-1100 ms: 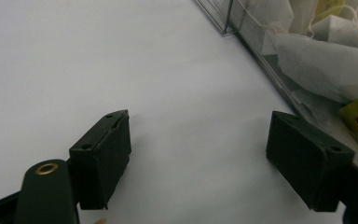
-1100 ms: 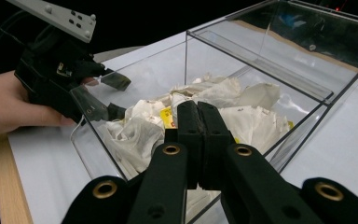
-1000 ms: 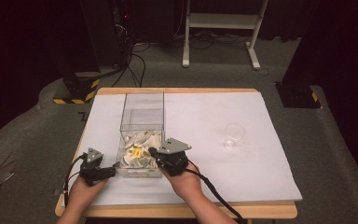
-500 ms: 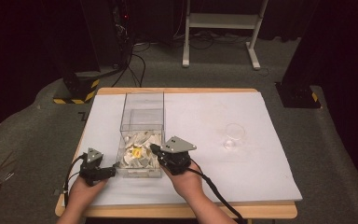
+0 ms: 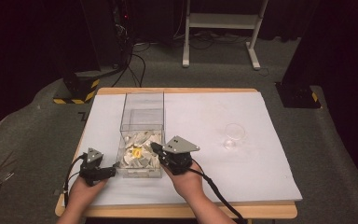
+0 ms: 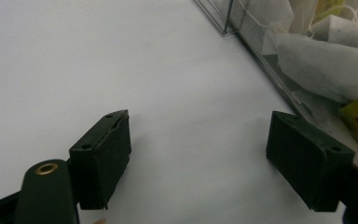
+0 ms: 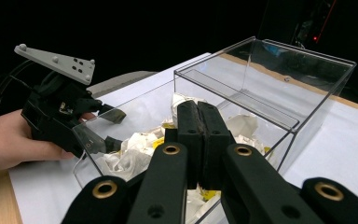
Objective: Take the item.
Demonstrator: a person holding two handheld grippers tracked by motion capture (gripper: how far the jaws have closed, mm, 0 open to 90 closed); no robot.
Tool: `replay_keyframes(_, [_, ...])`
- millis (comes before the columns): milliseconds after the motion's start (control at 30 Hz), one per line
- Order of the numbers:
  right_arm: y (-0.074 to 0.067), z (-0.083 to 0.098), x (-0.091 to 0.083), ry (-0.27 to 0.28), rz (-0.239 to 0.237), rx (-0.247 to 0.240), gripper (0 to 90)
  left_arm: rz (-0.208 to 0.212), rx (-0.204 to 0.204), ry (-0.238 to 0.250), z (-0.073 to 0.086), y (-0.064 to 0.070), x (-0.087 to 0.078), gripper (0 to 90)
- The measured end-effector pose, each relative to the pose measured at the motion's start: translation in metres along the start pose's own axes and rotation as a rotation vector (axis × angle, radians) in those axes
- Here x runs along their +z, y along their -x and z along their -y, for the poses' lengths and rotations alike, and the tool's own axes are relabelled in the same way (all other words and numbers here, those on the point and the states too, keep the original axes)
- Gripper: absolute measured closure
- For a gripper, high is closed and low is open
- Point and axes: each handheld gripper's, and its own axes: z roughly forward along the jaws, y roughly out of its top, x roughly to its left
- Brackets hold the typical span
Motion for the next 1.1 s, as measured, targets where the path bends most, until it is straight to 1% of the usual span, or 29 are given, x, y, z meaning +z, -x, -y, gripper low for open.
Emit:
replay_keyframes(367, [0.003,-0.001,-0.002,0.005,0.008,0.003,89.4,0.000,0.000,0.001,0.000,0.000,0.000,21.9])
replay_keyframes(1100, [0.018,-0.003,-0.016,0.040,0.054,0.017,89.4,0.001,-0.003,0.000,0.000,0.000,0.000,21.9])
